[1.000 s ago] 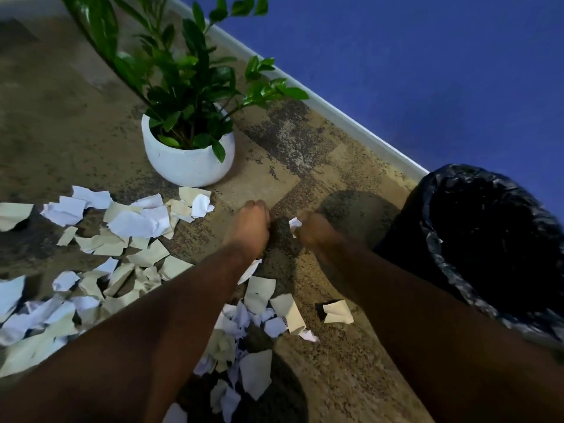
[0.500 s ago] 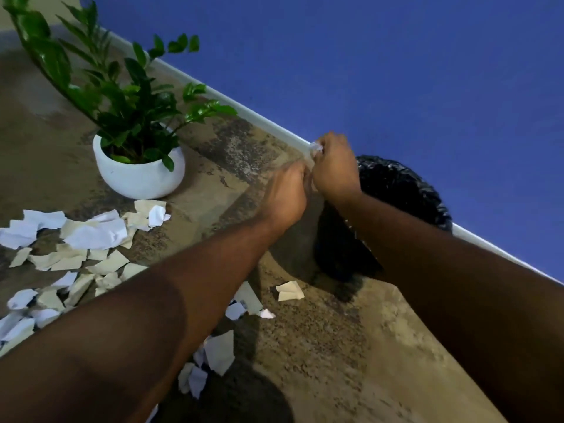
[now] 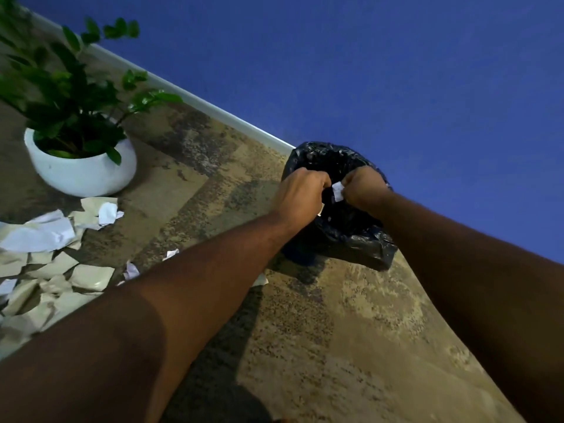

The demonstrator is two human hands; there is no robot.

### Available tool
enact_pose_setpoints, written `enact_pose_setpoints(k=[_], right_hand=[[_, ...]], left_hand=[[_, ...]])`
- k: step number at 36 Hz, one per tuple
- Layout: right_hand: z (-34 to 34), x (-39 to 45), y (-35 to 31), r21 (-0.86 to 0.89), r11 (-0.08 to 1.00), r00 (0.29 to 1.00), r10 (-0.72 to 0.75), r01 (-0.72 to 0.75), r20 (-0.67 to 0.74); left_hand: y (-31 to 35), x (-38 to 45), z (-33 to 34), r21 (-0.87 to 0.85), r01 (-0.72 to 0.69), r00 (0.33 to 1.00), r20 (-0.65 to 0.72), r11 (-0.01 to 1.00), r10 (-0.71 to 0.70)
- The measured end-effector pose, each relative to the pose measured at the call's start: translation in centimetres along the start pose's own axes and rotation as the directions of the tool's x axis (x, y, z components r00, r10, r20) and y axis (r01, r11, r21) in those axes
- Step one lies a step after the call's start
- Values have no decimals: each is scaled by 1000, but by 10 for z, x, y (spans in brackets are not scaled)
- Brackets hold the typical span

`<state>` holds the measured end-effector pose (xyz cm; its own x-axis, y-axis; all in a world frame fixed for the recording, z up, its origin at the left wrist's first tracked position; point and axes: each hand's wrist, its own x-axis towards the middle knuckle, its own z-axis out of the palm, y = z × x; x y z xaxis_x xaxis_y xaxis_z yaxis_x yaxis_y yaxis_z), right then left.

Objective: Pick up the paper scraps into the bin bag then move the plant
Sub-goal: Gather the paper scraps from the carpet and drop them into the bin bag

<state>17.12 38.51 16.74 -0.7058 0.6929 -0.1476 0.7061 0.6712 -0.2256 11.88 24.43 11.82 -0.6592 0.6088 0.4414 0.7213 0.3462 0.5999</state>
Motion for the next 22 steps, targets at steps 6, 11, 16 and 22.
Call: enact_pose_setpoints(k=[6, 11, 16, 22], right_hand=[[0, -8, 2, -101, 994, 994, -37, 27, -101], [-1, -17, -3, -159, 987, 1000, -17, 17, 3], [-7, -28, -15, -245, 961, 970, -175, 131, -169], [1, -37, -67, -157, 907, 856, -421, 392, -299]], left_hand=[[-1, 3, 0, -13, -10, 1000, 14, 1000, 10], [-17, 2, -17, 27, -3, 993, 114, 1000, -1], [-39, -9, -50, 68, 86, 974, 203, 994, -98], [-76, -41, -86, 233, 195, 900, 343, 953, -268]])
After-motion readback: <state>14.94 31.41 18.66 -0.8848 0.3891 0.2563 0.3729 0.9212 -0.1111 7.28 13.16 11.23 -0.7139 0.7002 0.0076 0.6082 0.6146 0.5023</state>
